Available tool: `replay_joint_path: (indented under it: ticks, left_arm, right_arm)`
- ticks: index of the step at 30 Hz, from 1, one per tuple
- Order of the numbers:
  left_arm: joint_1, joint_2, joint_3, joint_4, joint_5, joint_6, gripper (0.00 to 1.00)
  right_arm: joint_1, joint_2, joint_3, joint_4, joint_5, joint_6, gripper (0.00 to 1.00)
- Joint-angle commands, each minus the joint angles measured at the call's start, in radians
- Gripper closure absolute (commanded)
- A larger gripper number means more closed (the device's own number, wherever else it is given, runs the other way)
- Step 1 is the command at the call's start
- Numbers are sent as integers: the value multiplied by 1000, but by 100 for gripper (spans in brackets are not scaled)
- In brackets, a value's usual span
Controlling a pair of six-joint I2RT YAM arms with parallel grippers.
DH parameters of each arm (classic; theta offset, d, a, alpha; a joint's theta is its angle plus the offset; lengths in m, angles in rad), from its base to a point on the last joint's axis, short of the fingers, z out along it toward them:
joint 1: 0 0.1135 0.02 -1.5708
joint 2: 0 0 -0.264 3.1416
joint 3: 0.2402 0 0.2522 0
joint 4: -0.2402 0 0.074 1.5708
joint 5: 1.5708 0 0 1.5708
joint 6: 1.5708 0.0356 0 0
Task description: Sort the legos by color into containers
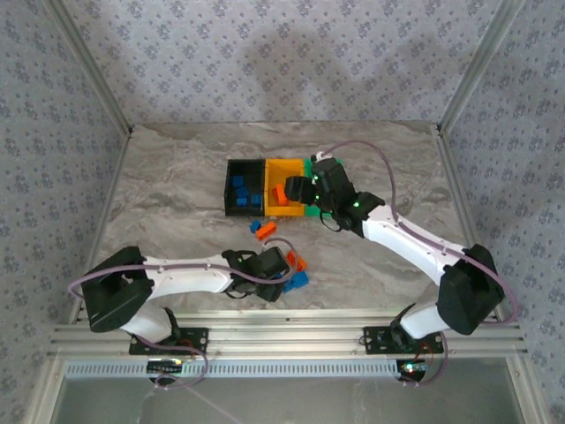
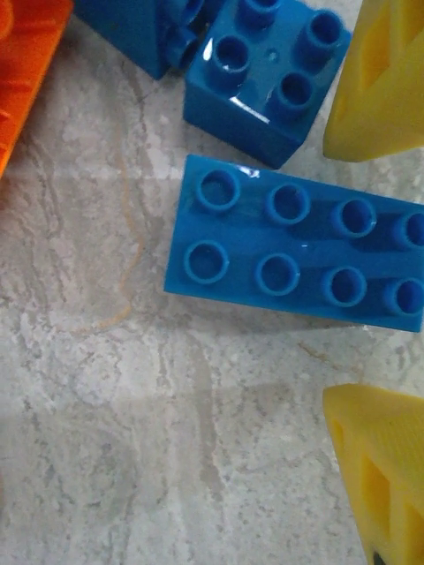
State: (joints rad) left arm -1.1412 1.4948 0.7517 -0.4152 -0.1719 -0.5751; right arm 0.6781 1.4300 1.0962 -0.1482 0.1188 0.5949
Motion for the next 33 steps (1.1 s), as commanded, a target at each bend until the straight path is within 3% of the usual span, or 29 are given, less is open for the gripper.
replay_joint_path:
  ticks: [1, 10, 17, 24, 33]
  left_arm:
    - [-9, 36, 37, 0, -31, 30, 40]
    - [-9, 17, 26, -19, -58, 20, 67]
    - [12, -162, 18, -84, -154, -6, 75]
    - [281, -326, 70, -34, -185, 7, 75]
    - [534, -69, 290, 141, -140, 67, 75]
  right_arm:
    - [-3, -39, -26, 6, 34, 11, 27]
    - [-11, -81, -47, -8, 53, 5, 26]
    - [-11, -94, -67, -10, 56, 21, 26]
    - [-12, -114, -117, -7, 57, 26, 26]
    - [-12, -141, -169, -39, 63, 58, 26]
